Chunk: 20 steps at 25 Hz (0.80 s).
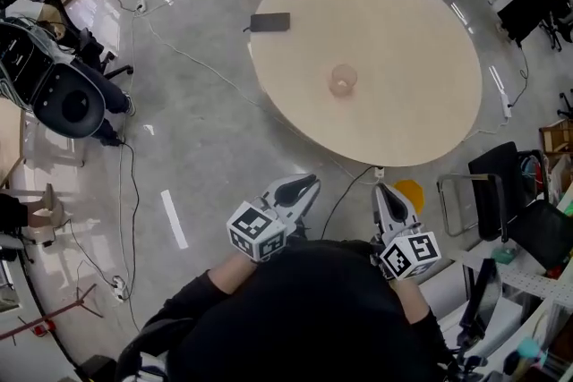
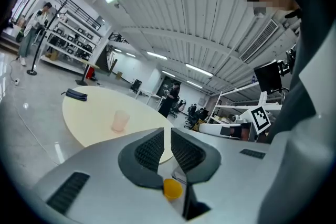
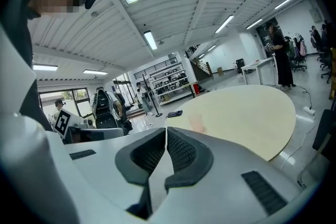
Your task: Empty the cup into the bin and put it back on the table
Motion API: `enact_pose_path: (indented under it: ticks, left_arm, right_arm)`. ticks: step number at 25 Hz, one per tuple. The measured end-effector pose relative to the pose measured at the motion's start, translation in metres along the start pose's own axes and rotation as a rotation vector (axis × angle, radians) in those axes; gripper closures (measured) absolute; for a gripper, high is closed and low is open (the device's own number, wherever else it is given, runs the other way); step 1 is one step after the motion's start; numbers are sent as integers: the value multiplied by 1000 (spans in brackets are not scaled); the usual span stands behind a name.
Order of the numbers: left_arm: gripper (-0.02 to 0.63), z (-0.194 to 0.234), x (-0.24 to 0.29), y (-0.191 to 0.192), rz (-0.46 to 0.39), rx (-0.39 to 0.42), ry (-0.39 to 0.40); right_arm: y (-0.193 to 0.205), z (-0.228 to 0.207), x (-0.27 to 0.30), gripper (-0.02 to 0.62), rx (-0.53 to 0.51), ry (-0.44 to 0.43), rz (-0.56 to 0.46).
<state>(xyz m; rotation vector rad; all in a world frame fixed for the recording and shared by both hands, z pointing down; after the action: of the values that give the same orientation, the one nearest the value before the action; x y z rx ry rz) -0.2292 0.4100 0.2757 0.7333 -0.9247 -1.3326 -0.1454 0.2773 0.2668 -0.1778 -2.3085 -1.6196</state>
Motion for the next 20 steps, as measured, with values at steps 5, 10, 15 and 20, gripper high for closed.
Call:
enact_pose_path:
  ticks: [5,10,15,20]
  left_arm:
    - [575,44,-6,-4,30,-27,7]
    - [575,67,3,-10,38,-28,1]
    - [555,73,36,-17,52,-20,-18]
    - [525,90,76,-8,83,-27,-96]
  right_arm:
    - [-9,4,24,578,-36,85,14]
    - [-16,-16,40,578,-36,113,-2]
    - [-21,-42,58,578,-49,56,34]
    - [-8,-82,95,578,-72,-58,104]
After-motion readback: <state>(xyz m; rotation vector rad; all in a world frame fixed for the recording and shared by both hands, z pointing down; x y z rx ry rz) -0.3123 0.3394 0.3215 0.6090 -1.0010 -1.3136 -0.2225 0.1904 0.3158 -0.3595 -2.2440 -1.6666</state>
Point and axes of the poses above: the fingertips, and each gripper's own axes: x forward along the fingers, z to its left, y out of its underside, the point moved 2 cm from there along -x, backward along the fingers, and after that the axes turned 8 degrees about y, right-handed, at the moved point
